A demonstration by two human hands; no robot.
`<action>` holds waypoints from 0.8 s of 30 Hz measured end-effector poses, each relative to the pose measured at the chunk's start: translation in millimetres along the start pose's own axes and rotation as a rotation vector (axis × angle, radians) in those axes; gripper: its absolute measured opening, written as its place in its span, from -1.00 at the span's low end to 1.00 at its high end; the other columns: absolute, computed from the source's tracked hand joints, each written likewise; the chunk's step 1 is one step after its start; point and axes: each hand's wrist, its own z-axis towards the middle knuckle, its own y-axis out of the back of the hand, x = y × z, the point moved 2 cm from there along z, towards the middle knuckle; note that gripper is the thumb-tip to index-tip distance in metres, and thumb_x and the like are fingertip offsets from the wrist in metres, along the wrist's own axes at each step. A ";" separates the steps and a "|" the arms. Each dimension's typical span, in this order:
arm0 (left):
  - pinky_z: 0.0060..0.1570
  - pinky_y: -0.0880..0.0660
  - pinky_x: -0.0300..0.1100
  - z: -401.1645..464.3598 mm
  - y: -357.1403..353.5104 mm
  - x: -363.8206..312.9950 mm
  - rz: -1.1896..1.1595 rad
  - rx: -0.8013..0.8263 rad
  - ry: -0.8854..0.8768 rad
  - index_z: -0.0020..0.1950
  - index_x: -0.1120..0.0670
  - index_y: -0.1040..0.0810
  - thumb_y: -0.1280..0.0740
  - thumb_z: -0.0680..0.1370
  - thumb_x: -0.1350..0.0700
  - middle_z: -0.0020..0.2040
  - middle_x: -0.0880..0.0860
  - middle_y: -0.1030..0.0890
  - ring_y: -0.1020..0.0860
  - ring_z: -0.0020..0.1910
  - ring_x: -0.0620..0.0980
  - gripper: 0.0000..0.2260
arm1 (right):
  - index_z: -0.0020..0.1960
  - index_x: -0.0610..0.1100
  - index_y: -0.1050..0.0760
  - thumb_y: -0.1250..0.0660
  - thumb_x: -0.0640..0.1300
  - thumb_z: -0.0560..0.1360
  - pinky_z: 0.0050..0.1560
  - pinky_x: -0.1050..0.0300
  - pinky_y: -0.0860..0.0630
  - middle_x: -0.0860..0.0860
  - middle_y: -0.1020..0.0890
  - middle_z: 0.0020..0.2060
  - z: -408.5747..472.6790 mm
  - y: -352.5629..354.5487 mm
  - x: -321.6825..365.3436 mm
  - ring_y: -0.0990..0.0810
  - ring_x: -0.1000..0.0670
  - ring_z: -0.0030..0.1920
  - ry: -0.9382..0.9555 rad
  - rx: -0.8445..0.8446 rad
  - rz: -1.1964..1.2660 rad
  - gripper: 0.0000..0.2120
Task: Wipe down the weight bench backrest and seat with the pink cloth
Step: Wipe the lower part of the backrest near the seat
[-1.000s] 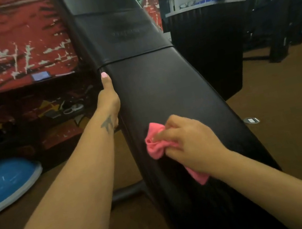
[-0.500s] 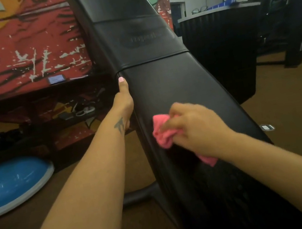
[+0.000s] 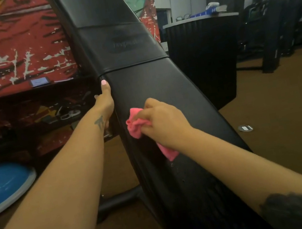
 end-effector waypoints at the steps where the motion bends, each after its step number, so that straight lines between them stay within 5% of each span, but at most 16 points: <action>1: 0.41 -0.20 0.28 -11.5 1.3 -6.2 0.012 -0.015 0.001 0.59 -0.03 -0.10 0.13 0.23 -0.61 0.58 0.10 -0.17 -0.23 0.49 0.25 0.05 | 0.07 0.01 -0.58 -0.28 0.01 0.49 -0.10 -0.06 -0.48 -0.01 -0.41 -0.13 4.7 -1.5 4.8 -0.46 -0.03 -0.12 -0.009 -0.023 0.019 -0.79; 3: 0.43 -0.16 0.27 -37.1 0.5 -14.7 0.027 -0.026 0.004 0.60 0.04 -0.04 0.13 0.49 -0.46 0.60 0.09 -0.08 -0.16 0.52 0.25 -0.17 | 0.11 0.00 -0.55 -0.26 -0.01 0.50 -0.08 -0.05 -0.49 0.00 -0.40 -0.11 3.3 -7.2 17.0 -0.45 -0.03 -0.11 0.033 -0.036 0.006 -0.77; 5: 0.44 -0.18 0.25 -47.9 -3.3 -8.5 0.019 0.002 0.025 0.59 0.06 -0.09 0.13 0.54 -0.41 0.59 0.10 -0.12 -0.18 0.51 0.24 -0.24 | 0.15 0.01 -0.52 -0.26 -0.01 0.50 -0.04 -0.01 -0.48 0.00 -0.41 -0.07 -14.3 -10.8 24.1 -0.45 -0.02 -0.07 0.116 0.025 -0.044 -0.75; 8: 0.42 -0.23 0.25 -57.8 -9.7 15.8 0.022 0.030 0.033 0.56 0.05 -0.19 0.12 0.37 -0.57 0.55 0.11 -0.24 -0.26 0.49 0.22 -0.04 | 0.15 0.08 -0.54 -0.29 0.01 0.49 0.00 0.02 -0.47 0.01 -0.45 -0.03 -38.9 -8.1 6.6 -0.46 0.00 -0.03 0.097 0.119 0.007 -0.76; 11: 0.39 -0.30 0.21 -53.3 -13.7 29.7 0.008 -0.026 -0.009 0.53 0.07 -0.27 0.13 0.09 -0.66 0.50 0.12 -0.34 -0.35 0.43 0.20 0.20 | 0.07 0.02 -0.58 -0.31 -0.01 0.47 -0.07 -0.08 -0.49 -0.01 -0.44 -0.08 -34.6 -5.8 -10.6 -0.48 -0.02 -0.10 -0.042 0.032 0.067 -0.80; 15: 0.44 -0.23 0.08 -63.5 -18.0 22.5 0.027 -0.068 -0.045 0.53 0.17 -0.24 0.16 0.52 -0.44 0.52 0.19 -0.29 -0.30 0.46 0.22 -0.15 | 0.11 0.03 -0.56 -0.28 0.01 0.49 -0.15 -0.05 -0.50 0.00 -0.42 -0.13 -28.5 -13.5 8.6 -0.46 -0.02 -0.16 -0.002 -0.028 0.085 -0.77; 17: 0.43 -0.20 0.08 -63.5 -19.2 24.6 0.006 -0.074 -0.046 0.54 0.17 -0.21 0.15 0.55 -0.40 0.53 0.17 -0.26 -0.27 0.48 0.21 -0.20 | 0.12 0.04 -0.56 -0.29 0.01 0.49 -0.13 -0.02 -0.50 0.01 -0.43 -0.11 -45.0 -17.6 16.9 -0.45 0.00 -0.13 0.076 0.039 0.042 -0.76; 20: 0.44 -0.25 0.11 -71.6 -20.2 36.0 -0.133 -0.022 -0.044 0.55 0.08 -0.23 0.08 0.47 -0.48 0.53 0.09 -0.30 -0.31 0.47 0.15 -0.15 | 0.13 0.07 -0.56 -0.30 0.00 0.47 -0.09 -0.01 -0.50 0.01 -0.45 -0.07 -72.5 -16.6 7.6 -0.47 0.00 -0.09 0.102 0.135 0.024 -0.76; 24: 0.42 -0.29 0.11 -82.6 -27.1 73.6 -0.210 0.006 -0.098 0.53 0.02 -0.27 -0.02 0.21 -0.64 0.48 0.03 -0.38 -0.37 0.44 0.07 0.07 | 0.11 0.06 -0.58 -0.32 -0.04 0.46 -0.13 -0.05 -0.49 -0.01 -0.44 -0.11 -66.5 -12.5 -13.7 -0.48 -0.03 -0.13 -0.070 0.019 0.110 -0.77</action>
